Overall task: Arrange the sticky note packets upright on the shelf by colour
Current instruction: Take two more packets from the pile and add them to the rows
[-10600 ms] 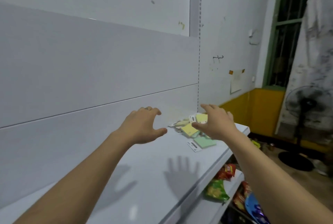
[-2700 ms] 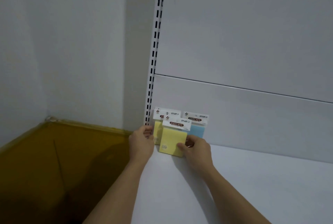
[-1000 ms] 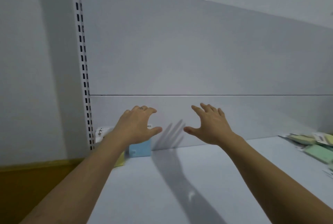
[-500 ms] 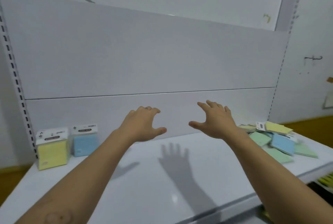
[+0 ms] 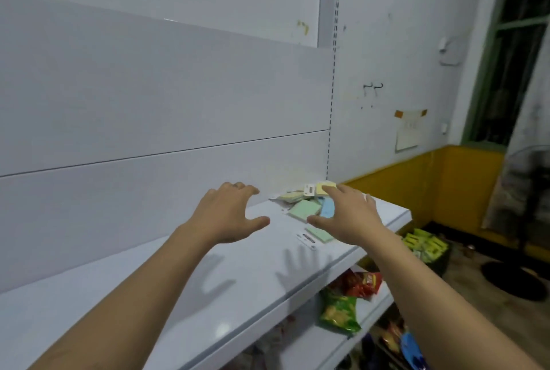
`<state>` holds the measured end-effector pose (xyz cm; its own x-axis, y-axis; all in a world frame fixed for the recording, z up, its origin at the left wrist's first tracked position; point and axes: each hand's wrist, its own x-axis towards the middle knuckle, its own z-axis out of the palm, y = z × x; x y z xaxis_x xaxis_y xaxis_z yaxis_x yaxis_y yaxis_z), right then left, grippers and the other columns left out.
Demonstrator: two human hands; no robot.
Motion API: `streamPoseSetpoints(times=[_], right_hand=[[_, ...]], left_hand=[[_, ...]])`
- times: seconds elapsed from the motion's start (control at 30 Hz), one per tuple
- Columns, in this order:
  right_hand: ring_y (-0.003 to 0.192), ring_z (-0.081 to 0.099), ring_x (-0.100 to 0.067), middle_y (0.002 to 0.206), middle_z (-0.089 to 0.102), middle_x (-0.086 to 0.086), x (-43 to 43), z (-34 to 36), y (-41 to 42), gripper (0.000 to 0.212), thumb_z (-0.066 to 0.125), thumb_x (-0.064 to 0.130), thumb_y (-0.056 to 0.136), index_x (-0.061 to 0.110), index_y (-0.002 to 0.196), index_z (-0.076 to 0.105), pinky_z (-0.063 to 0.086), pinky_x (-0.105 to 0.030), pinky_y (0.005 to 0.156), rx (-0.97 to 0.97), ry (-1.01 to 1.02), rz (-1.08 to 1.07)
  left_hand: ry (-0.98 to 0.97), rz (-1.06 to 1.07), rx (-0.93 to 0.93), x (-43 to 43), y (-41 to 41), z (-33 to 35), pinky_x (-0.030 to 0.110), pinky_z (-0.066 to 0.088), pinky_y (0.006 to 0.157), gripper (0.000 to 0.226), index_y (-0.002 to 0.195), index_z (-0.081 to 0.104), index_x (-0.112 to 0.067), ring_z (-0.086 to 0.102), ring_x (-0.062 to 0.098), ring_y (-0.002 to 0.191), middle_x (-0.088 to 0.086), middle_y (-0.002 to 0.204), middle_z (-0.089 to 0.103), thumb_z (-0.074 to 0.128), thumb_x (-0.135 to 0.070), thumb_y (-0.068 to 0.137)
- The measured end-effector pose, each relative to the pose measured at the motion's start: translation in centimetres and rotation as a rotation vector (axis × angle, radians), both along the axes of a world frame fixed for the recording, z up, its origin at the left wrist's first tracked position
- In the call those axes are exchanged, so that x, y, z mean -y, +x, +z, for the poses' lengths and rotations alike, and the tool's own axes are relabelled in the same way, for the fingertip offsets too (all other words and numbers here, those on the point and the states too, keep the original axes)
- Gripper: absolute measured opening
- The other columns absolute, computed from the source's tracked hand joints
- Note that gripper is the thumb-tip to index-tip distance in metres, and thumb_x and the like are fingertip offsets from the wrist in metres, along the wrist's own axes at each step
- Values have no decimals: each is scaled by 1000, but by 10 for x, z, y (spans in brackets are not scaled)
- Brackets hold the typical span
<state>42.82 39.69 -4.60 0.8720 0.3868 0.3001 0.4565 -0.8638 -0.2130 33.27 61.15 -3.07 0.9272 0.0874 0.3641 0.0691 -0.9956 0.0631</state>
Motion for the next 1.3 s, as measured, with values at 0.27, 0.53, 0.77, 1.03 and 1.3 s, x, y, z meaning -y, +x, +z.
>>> streamPoseSetpoints(times=[0.27, 0.53, 0.77, 1.03, 1.3], right_hand=[[144, 22, -23, 158, 24, -1, 83, -16, 19, 79, 52, 66, 83, 32, 149, 26, 16, -52, 116, 3, 25, -214], [143, 25, -25, 157, 26, 0, 91, -40, 55, 79, 50, 68, 83, 31, 149, 25, 19, -53, 116, -47, -1, -294], [140, 30, -24, 154, 32, 2, 62, -56, 99, 76, 51, 64, 84, 30, 148, 28, 25, -51, 111, -113, -72, -313], [136, 35, -26, 150, 37, -1, 48, -81, 136, 72, 50, 61, 87, 28, 147, 29, 25, -51, 110, -211, -75, -354], [130, 41, -26, 145, 42, -4, 57, -98, 200, 67, 51, 56, 87, 27, 145, 34, 36, -47, 105, -246, -23, -317]], left_hand=[[12, -159, -62, 72, 64, -26, 39, 37, 101, 68, 141, 39, -30, 42, 18, 127, -5, 141, 47, 50, -63, 83], [-47, -195, -119, 76, 113, -51, 38, 42, 96, 62, 134, 46, -27, 45, 19, 125, -3, 135, 52, 52, -61, 83], [-138, -241, -216, 57, 165, -82, 36, 41, 95, 64, 139, 42, -30, 44, 18, 126, -3, 136, 51, 53, -59, 83], [-172, -294, -252, 56, 212, -108, 34, 43, 86, 59, 129, 49, -29, 47, 17, 118, -5, 130, 53, 55, -62, 80], [-24, -235, -247, 76, 233, -121, 35, 40, 86, 77, 130, 48, -30, 44, 18, 115, -3, 131, 50, 46, -78, 70]])
